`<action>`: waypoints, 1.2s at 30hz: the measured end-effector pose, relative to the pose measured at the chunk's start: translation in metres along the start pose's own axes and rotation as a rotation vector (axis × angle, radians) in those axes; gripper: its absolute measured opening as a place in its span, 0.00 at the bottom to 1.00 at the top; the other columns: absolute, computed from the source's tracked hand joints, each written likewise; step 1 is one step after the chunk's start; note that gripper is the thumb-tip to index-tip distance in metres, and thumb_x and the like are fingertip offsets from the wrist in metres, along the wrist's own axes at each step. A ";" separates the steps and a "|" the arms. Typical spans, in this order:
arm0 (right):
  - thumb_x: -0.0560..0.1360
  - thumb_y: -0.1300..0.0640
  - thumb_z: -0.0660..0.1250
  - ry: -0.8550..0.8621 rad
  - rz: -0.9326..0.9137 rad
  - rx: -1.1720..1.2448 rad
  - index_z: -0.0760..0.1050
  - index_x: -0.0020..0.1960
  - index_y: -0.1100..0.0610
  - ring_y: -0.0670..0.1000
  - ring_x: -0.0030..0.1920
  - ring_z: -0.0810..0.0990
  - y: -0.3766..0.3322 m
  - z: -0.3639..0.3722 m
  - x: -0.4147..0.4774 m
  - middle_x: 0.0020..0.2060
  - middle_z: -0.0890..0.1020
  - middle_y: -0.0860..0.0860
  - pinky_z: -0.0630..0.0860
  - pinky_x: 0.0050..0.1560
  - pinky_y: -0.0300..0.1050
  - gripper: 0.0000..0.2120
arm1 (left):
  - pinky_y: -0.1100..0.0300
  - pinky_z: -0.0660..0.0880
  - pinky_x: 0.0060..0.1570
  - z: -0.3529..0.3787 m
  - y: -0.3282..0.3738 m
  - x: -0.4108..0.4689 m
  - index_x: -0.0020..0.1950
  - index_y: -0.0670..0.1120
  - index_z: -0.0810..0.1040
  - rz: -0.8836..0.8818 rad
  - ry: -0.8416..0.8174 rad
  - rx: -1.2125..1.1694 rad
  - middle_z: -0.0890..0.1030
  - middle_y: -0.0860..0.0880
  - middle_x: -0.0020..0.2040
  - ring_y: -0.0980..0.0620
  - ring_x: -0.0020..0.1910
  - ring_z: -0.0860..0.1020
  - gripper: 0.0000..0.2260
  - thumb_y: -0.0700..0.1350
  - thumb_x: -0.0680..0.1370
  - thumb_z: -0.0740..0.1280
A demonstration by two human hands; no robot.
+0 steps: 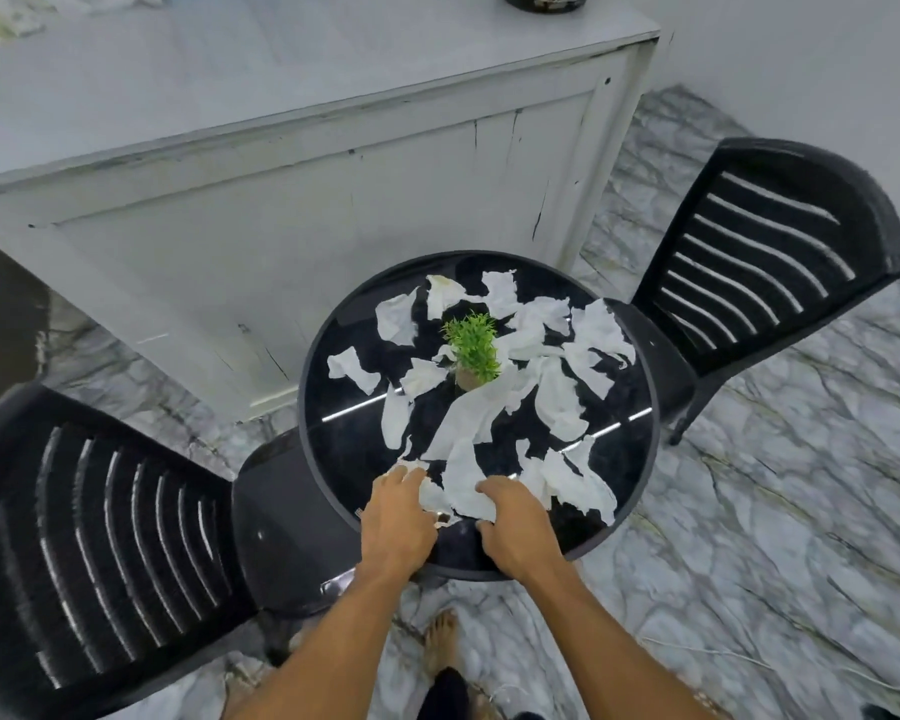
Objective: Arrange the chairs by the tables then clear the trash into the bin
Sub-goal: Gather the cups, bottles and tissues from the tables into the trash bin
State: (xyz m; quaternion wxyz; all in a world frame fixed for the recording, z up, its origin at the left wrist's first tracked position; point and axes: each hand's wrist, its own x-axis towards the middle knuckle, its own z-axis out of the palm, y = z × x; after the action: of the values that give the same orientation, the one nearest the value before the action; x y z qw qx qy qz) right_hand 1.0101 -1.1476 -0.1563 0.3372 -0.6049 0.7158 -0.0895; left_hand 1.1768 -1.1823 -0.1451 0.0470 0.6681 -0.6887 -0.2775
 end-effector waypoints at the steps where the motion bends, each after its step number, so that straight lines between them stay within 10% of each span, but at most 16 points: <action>1: 0.77 0.60 0.67 -0.002 -0.022 -0.013 0.68 0.73 0.55 0.49 0.71 0.68 -0.001 0.004 0.004 0.71 0.70 0.48 0.62 0.71 0.41 0.25 | 0.56 0.75 0.53 0.005 -0.004 0.002 0.59 0.48 0.78 -0.004 -0.009 0.007 0.76 0.55 0.58 0.50 0.61 0.72 0.14 0.39 0.74 0.69; 5: 0.77 0.65 0.66 -0.032 -0.084 -0.050 0.71 0.71 0.55 0.53 0.65 0.71 -0.001 0.018 0.014 0.66 0.73 0.49 0.73 0.63 0.48 0.23 | 0.56 0.75 0.44 0.018 -0.020 0.004 0.44 0.44 0.79 -0.005 -0.019 0.019 0.77 0.52 0.45 0.49 0.47 0.75 0.10 0.31 0.70 0.63; 13: 0.78 0.62 0.63 0.093 -0.174 0.118 0.83 0.55 0.57 0.51 0.44 0.76 -0.003 0.010 0.024 0.41 0.78 0.52 0.76 0.50 0.47 0.11 | 0.51 0.78 0.44 0.013 -0.011 -0.009 0.55 0.41 0.83 -0.027 0.153 -0.105 0.75 0.51 0.44 0.50 0.43 0.75 0.16 0.29 0.73 0.62; 21: 0.71 0.68 0.69 0.467 -0.199 0.377 0.83 0.45 0.60 0.41 0.47 0.76 0.040 -0.042 0.010 0.48 0.78 0.45 0.74 0.47 0.32 0.07 | 0.61 0.72 0.58 0.025 0.063 -0.012 0.60 0.42 0.80 0.048 0.288 -0.263 0.79 0.50 0.56 0.52 0.55 0.76 0.16 0.32 0.75 0.63; 28: 0.70 0.75 0.67 0.616 -0.166 0.424 0.85 0.46 0.60 0.43 0.48 0.81 0.108 -0.075 -0.005 0.46 0.84 0.47 0.79 0.51 0.38 0.14 | 0.52 0.77 0.48 0.063 0.120 -0.005 0.48 0.40 0.82 0.149 0.194 -0.177 0.81 0.49 0.47 0.47 0.48 0.75 0.11 0.29 0.74 0.62; 33: 0.72 0.65 0.70 0.442 -0.033 0.258 0.84 0.49 0.62 0.49 0.55 0.80 0.134 -0.070 -0.002 0.53 0.83 0.51 0.77 0.60 0.45 0.08 | 0.59 0.72 0.59 0.081 0.129 -0.004 0.59 0.42 0.78 0.026 0.074 -0.093 0.77 0.51 0.56 0.50 0.57 0.70 0.14 0.45 0.75 0.71; 36: 0.69 0.56 0.75 0.266 -0.008 0.224 0.82 0.54 0.61 0.49 0.60 0.76 0.135 -0.063 0.000 0.57 0.79 0.50 0.70 0.64 0.39 0.15 | 0.56 0.73 0.57 0.084 0.131 -0.004 0.59 0.42 0.77 -0.064 0.020 -0.075 0.77 0.49 0.55 0.47 0.60 0.70 0.13 0.36 0.74 0.66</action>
State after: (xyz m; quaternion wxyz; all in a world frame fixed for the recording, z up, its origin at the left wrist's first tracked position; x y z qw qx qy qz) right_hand 0.8642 -1.1312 -0.1808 0.3043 -0.5493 0.7372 -0.2494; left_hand 1.0232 -1.1582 -0.1560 0.0699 0.6905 -0.6555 -0.2976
